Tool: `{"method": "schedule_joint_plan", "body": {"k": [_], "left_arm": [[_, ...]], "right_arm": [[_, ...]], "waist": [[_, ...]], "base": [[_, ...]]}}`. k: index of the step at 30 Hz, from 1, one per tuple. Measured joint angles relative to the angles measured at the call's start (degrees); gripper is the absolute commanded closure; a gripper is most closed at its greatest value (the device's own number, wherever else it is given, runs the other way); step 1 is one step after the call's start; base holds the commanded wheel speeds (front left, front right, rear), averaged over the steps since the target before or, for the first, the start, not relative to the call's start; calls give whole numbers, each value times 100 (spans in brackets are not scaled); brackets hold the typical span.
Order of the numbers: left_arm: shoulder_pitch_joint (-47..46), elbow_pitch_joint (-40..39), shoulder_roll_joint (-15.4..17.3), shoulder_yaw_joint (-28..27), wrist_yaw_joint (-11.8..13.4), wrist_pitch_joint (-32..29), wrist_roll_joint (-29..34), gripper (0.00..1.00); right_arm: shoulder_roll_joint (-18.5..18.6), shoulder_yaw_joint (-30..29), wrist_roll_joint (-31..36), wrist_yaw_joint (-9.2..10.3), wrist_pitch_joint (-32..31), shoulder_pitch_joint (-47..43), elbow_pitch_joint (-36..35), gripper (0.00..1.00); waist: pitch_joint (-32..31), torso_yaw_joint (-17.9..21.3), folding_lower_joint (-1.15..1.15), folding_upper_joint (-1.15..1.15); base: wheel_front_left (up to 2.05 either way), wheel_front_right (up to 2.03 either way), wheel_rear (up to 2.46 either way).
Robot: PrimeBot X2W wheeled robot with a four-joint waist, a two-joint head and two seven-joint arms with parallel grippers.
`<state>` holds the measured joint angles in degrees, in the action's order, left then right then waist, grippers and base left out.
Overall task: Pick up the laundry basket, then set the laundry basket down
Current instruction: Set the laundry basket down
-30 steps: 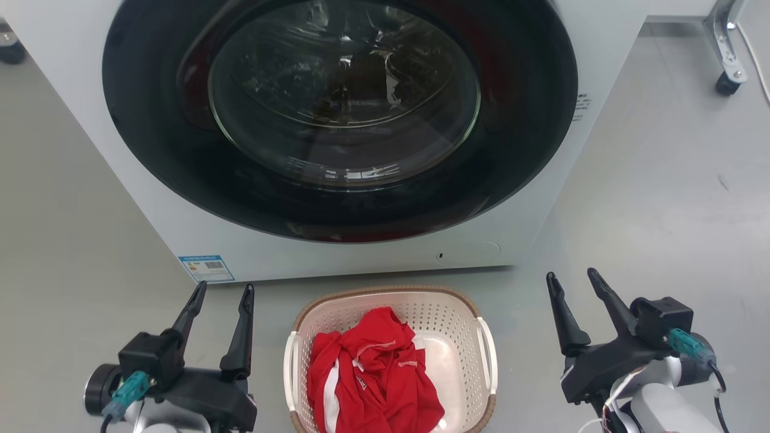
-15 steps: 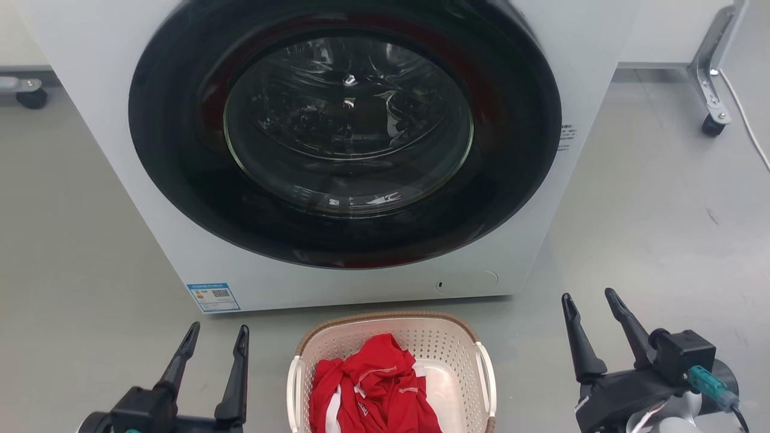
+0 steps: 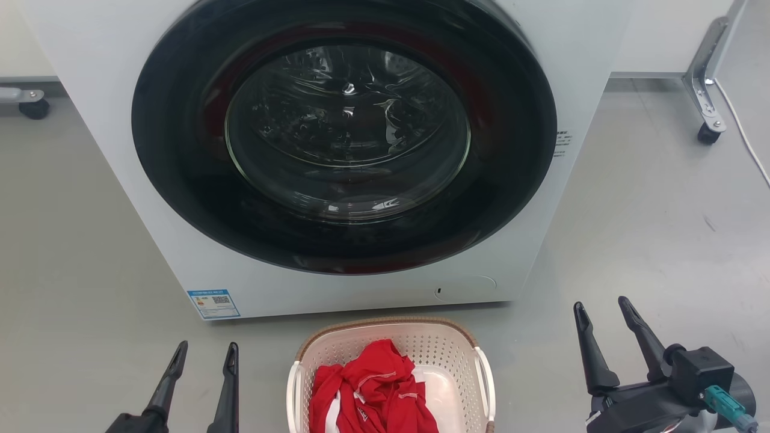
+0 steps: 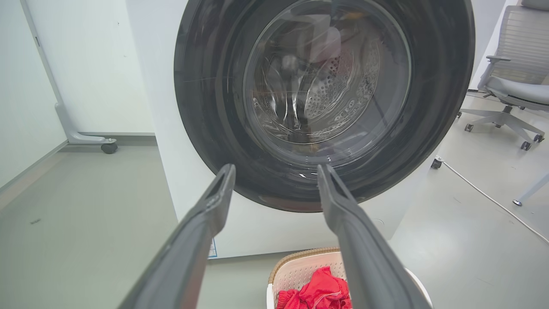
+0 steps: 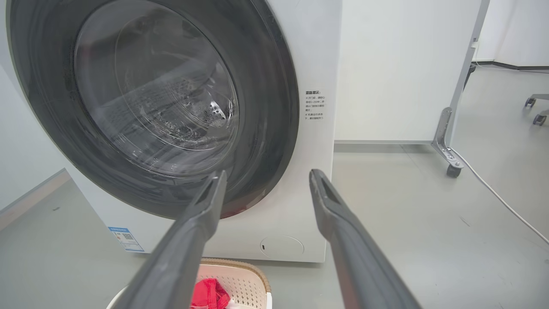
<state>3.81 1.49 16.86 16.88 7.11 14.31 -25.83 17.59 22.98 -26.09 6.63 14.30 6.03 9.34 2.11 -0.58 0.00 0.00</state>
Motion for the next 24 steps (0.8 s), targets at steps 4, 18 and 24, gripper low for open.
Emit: {"method": "schedule_joint_plan", "body": {"k": [4, 18, 24], "left_arm": [[85, -2, -113, -156, 0, -9, 89, 0], [244, -37, -331, -398, 1, -288, 245, 0], [262, -88, -382, -449, 1, -414, 287, 0]], "right_arm": [[1, -79, 14, 20, -1, -98, -85, 0], [-2, -185, 53, 45, -188, -318, -202, 0], [-2, -189, 89, 51, -323, -338, -278, 0]], "waist": [[-20, 1, 0, 0], [-69, -15, 0, 0], [-72, -18, 0, 0]], "base": [[0, 0, 0], [0, 0, 0], [0, 0, 0]]}}
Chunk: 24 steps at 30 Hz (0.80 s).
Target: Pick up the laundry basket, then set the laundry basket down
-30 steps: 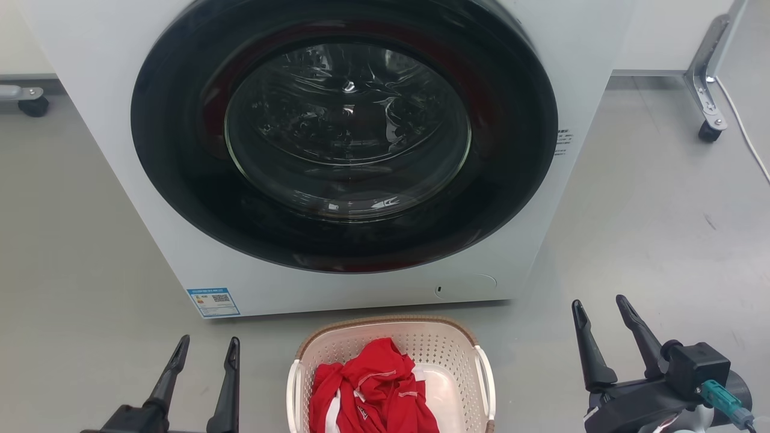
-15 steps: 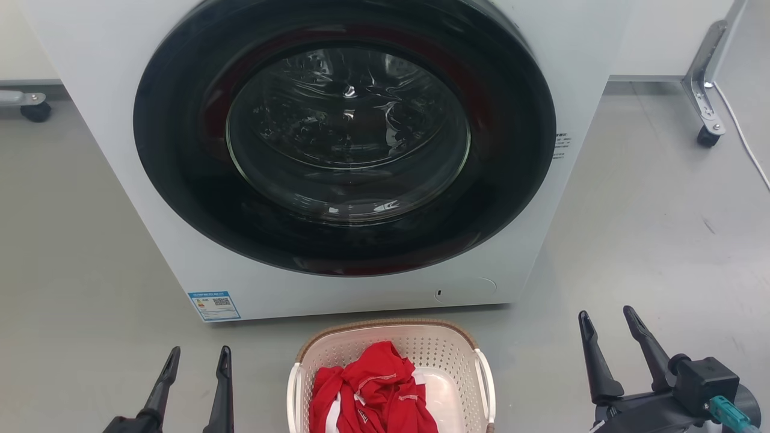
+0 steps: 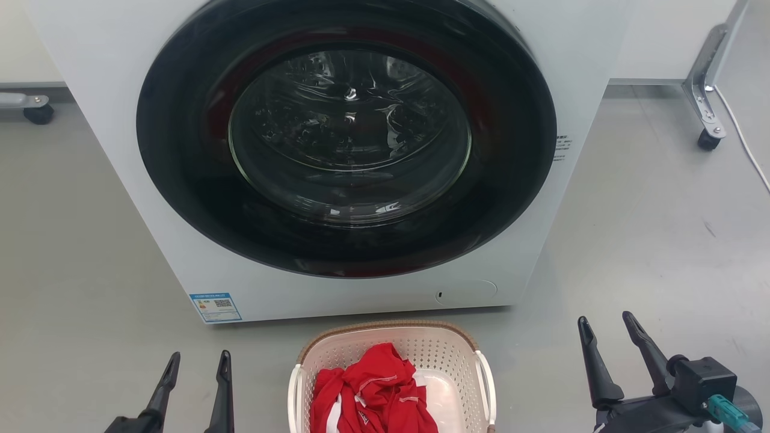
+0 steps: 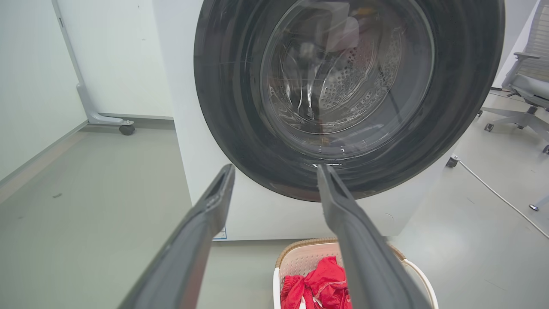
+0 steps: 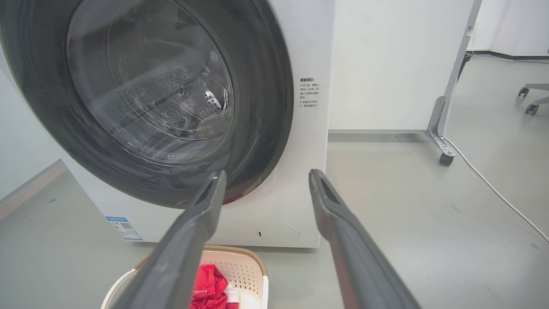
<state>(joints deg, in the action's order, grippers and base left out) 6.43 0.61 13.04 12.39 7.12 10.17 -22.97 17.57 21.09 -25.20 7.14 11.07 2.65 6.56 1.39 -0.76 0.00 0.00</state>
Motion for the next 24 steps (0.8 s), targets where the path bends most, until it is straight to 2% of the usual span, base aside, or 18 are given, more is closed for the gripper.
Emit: {"method": "schedule_joint_plan", "body": {"k": [19, 20, 24], "left_arm": [[12, -107, -81, -104, 0, -252, 210, 0], [12, -114, -85, -104, 0, -257, 224, 100], [54, 105, -155, -54, -7, -257, 227, 100]], "right_arm": [[-3, -148, 105, 1, -245, -89, -218, 0], [-3, -159, 105, 1, -249, -89, -230, 100], [-100, -94, 98, -2, -250, -194, -24, 100]], "waist": [[-15, 3, 0, 0], [-17, 1, 0, 0], [-19, 1, 0, 0]], "base": [[0, 0, 0], [0, 0, 0], [0, 0, 0]]}}
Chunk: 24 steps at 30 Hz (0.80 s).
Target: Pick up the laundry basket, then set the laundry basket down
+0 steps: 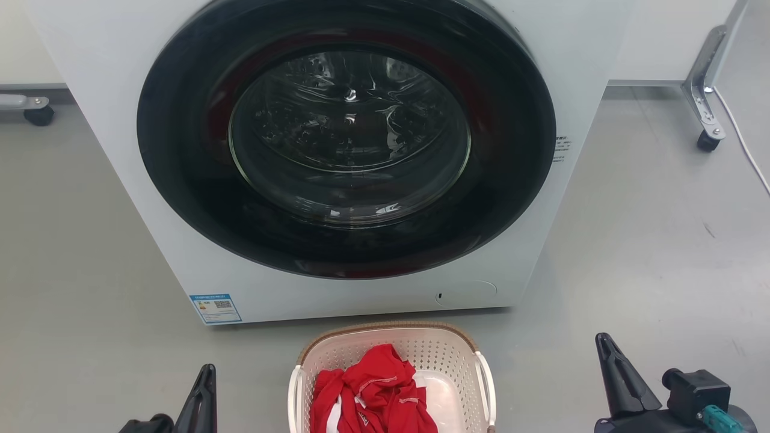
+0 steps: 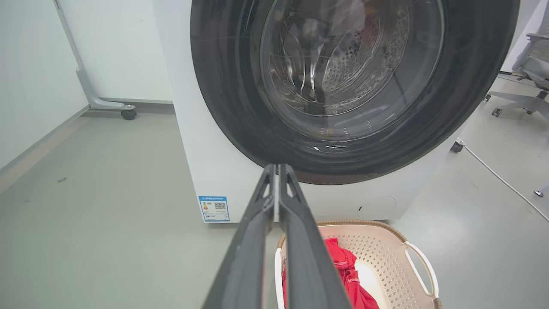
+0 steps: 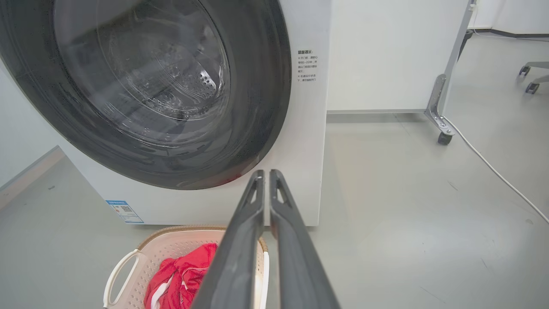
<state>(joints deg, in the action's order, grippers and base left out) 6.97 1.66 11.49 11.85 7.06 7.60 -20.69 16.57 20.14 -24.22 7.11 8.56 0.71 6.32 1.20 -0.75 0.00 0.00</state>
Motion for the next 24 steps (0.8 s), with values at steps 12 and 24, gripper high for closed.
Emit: {"method": "schedule_joint_plan", "body": {"k": [12, 24], "left_arm": [[-3, 171, -109, -214, -154, -198, -801, 100], [-117, 350, -222, -425, -311, -376, -1664, 100]], "right_arm": [[-186, -354, -758, -163, -183, -28, 122, 100], [-354, -701, -1619, -319, -400, 3, 244, 100]], "waist": [[-11, 11, 0, 0], [-25, 20, 0, 0]], "base": [[0, 0, 0], [0, 0, 0]]}}
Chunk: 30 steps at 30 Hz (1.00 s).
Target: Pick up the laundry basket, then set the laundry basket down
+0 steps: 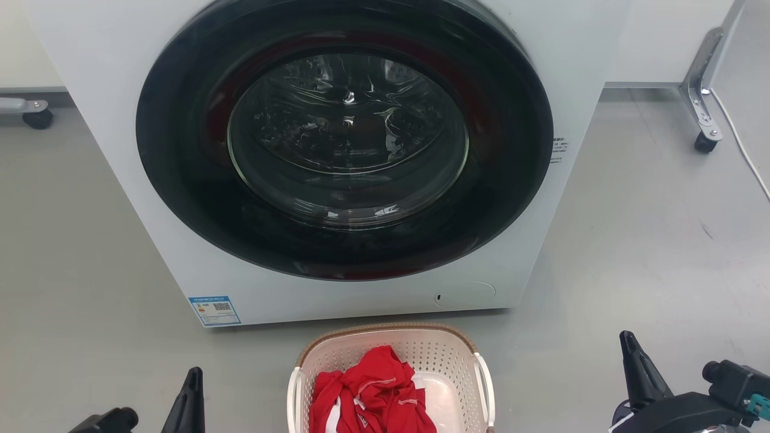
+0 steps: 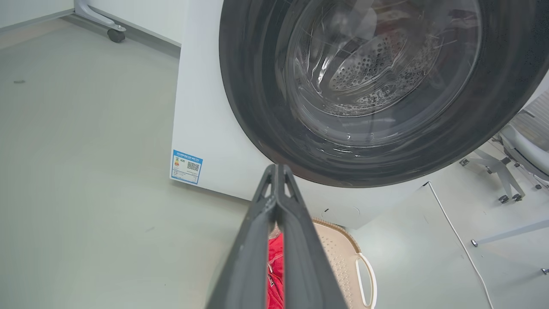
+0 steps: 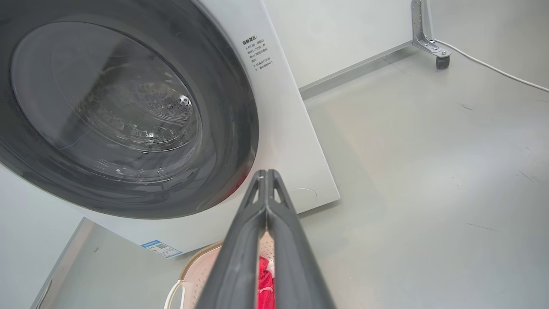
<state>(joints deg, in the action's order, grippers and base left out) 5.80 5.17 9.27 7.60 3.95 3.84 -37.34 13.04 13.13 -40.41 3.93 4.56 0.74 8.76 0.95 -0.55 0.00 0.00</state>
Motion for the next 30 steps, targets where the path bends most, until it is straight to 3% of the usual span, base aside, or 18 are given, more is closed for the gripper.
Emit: {"method": "schedule_joint_plan", "body": {"k": [30], "left_arm": [[-399, 474, -267, -527, -437, -433, -2223, 100]], "right_arm": [[-435, -851, -2096, -435, -458, 166, 339, 100]], "waist": [[-35, 23, 0, 0]], "base": [[0, 0, 0]]}}
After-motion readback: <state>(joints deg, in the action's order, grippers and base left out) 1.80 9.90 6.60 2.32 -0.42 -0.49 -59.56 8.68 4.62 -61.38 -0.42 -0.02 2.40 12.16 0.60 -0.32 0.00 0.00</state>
